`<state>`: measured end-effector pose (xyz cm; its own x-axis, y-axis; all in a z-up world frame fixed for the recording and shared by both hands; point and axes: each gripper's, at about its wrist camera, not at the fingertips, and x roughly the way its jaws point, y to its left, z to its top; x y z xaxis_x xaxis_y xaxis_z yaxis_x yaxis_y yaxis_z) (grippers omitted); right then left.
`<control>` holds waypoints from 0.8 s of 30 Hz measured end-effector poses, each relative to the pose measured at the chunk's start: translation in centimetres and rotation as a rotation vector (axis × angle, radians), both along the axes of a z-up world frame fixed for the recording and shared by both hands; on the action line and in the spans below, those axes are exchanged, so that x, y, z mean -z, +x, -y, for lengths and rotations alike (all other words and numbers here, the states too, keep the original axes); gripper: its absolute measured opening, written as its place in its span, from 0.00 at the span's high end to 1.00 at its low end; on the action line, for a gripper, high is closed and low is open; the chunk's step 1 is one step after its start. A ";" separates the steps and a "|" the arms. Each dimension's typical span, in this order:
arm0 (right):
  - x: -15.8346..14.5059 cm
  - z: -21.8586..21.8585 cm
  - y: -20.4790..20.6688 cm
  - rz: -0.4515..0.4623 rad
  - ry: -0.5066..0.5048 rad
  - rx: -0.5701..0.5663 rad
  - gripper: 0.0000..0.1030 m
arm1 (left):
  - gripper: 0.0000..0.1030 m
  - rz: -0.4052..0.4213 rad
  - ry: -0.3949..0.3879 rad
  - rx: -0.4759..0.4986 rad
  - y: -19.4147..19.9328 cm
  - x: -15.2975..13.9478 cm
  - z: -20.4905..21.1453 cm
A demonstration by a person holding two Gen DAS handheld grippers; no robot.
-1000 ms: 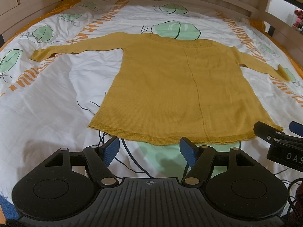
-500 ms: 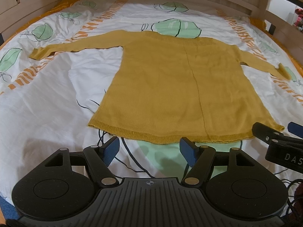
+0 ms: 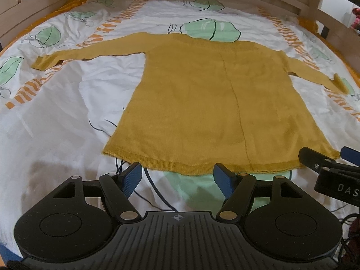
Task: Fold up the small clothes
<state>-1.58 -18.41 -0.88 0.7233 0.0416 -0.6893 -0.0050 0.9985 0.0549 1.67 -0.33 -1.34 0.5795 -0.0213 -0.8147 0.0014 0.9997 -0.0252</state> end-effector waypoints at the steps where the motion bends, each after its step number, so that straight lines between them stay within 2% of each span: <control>1: 0.0 0.0 0.2 -0.002 0.000 -0.002 0.01 | 0.33 0.001 0.001 0.001 0.2 -0.1 0.0; 12: -1.2 2.0 4.5 0.012 0.066 -0.044 0.01 | 0.33 0.050 -0.003 0.008 5.3 -2.0 0.1; 15: -1.5 3.2 6.5 0.007 0.112 -0.059 0.01 | 0.33 0.064 -0.010 0.016 7.3 -2.3 0.3; 20: -1.5 5.2 10.2 0.005 0.083 -0.049 0.01 | 0.33 0.075 -0.013 0.041 11.2 -2.2 0.8; 24: -0.8 7.8 13.5 -0.047 0.125 -0.042 0.01 | 0.33 0.084 0.014 0.045 14.2 -1.5 1.2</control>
